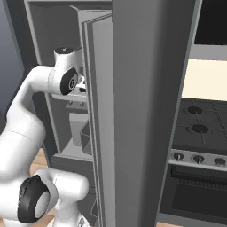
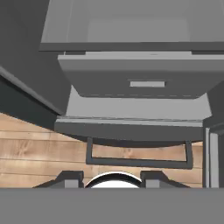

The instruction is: Pick the orange and tangerine from the fridge and place them on the plate next to the blender to make a fruit smoothie.

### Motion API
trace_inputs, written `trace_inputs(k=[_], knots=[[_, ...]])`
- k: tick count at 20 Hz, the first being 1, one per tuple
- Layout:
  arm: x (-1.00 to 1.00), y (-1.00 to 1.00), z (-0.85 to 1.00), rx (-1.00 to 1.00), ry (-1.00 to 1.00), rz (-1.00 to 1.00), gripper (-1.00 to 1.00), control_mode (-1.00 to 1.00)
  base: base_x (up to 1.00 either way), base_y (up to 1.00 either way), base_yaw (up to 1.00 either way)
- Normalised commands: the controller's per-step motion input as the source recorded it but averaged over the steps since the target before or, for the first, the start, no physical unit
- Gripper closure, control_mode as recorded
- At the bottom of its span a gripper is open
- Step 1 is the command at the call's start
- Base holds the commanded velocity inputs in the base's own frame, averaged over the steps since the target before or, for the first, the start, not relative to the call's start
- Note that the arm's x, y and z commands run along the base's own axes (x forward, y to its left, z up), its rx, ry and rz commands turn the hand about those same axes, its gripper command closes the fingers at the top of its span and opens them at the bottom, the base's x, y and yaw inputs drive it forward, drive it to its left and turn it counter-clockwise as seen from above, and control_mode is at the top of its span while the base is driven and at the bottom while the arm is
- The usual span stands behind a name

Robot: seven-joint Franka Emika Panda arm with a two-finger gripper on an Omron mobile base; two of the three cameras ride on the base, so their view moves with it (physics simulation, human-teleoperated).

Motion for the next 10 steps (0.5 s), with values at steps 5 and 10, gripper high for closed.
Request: trace_inputs(k=[5,10], knots=[[-0.37,0.0,0.0,0.0,-0.31,0.0,-1.0,-1.0,0.0,0.0,0.0],[-0.36,-0.04,0.3,0.0,-0.67,-0.01,-1.0,-1.0,0.0,0.0,0.0]])
